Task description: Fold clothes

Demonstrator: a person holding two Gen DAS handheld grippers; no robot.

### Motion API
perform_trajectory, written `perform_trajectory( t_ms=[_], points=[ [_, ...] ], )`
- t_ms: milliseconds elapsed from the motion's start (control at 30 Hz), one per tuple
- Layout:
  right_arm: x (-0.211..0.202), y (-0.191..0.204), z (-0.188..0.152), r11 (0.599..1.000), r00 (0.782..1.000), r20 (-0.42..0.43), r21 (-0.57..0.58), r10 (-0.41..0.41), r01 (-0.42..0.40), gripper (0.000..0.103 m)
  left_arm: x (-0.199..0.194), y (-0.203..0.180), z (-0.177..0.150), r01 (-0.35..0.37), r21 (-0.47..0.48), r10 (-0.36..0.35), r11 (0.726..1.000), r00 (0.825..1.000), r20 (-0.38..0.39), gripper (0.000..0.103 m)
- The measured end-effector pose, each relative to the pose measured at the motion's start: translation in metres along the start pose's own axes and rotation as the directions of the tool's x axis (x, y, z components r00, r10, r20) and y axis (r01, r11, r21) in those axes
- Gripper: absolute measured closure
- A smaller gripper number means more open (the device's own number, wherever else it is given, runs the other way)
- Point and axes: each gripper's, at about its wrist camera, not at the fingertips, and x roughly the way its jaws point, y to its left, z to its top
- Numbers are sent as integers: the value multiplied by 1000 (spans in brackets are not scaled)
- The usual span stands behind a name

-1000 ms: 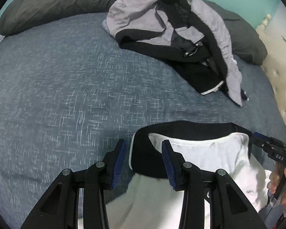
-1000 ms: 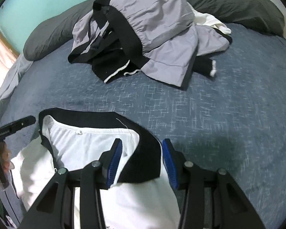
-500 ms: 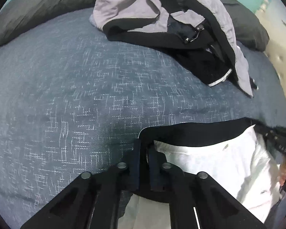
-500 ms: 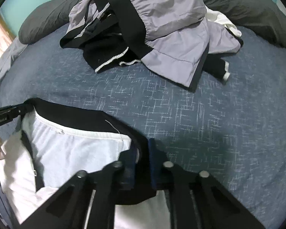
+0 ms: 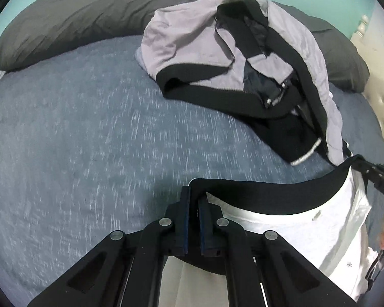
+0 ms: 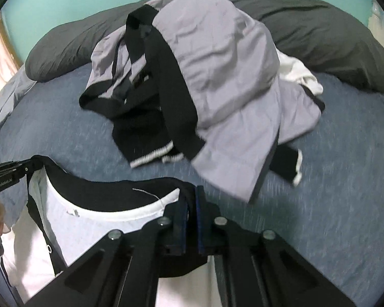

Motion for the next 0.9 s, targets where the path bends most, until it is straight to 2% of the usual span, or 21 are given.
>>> perform_trajectory(
  t_ms=[233,433,567,633,733,767,800,833,900],
  points=[
    [20,-5,17,1000,1000,-10,12,-26,26,98,17,-3,14,-17,8,17,1000,1000,-14,98],
    [45,-8,7,999,998,-45,34,-35,37,98,40,0,3,-6,9,6,1000,999,-47,98],
    [53,-9,0,999,998,-63,46,-6,9,98,40,0,0,4,13,-3,1000,999,-43,97],
    [56,-10,-2,999,998,-70,50,10,-7,97,37,2,0,17,-5,-17,1000,999,-43,94],
    [42,-13,-3,998,999,-21,48,34,-33,93,30,8,0,42,-32,-44,999,998,-47,76],
    [38,-14,-4,998,999,-7,50,44,-44,88,26,11,-1,57,-50,-59,997,997,-43,66],
    [34,-17,-4,996,998,-8,69,65,-65,74,21,14,-2,71,-68,-74,995,997,-39,59],
    [30,-21,-5,993,996,-9,88,85,-83,68,18,15,-3,76,-77,-79,994,996,-38,59],
    [16,-30,-7,985,992,18,117,122,-124,39,9,18,-4,81,-80,-84,993,996,-37,59]
  ],
)
